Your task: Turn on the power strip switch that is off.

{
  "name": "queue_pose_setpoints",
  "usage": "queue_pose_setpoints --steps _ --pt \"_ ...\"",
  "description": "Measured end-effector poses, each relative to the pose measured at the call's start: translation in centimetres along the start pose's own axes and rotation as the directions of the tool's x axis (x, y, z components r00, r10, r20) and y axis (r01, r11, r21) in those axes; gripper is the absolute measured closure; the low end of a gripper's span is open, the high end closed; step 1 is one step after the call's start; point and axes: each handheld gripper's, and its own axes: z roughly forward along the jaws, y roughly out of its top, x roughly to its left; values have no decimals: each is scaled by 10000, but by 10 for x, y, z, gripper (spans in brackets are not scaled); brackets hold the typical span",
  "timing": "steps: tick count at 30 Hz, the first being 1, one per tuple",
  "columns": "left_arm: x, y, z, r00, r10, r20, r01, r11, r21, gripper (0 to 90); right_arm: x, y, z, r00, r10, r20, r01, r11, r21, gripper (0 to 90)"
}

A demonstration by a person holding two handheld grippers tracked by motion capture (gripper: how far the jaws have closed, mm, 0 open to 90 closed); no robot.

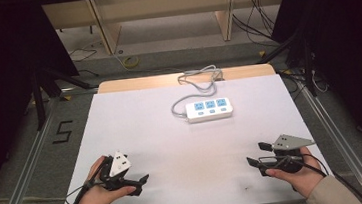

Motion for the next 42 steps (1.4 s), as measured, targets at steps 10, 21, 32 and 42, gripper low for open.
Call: queue_pose_setpoints --steps 10,21,32,42 --pt "1 1 0 9997 -132 -192 132 9999 19 85 5 3 -5 9979 -183 620 189 9998 -85 576" --pt "2 0 2 9995 -182 -244 183 9998 38 103 -2 15 -7 9915 -186 1289 207 9997 -148 900" --pt "2 1 2 9994 -213 -287 214 9998 9 107 -1 25 3 9908 -191 1340 204 9998 -85 900" --pt "2 2 4 9992 -219 -329 219 9998 -4 111 -6 41 19 9931 -92 1172 98 9999 -45 900"
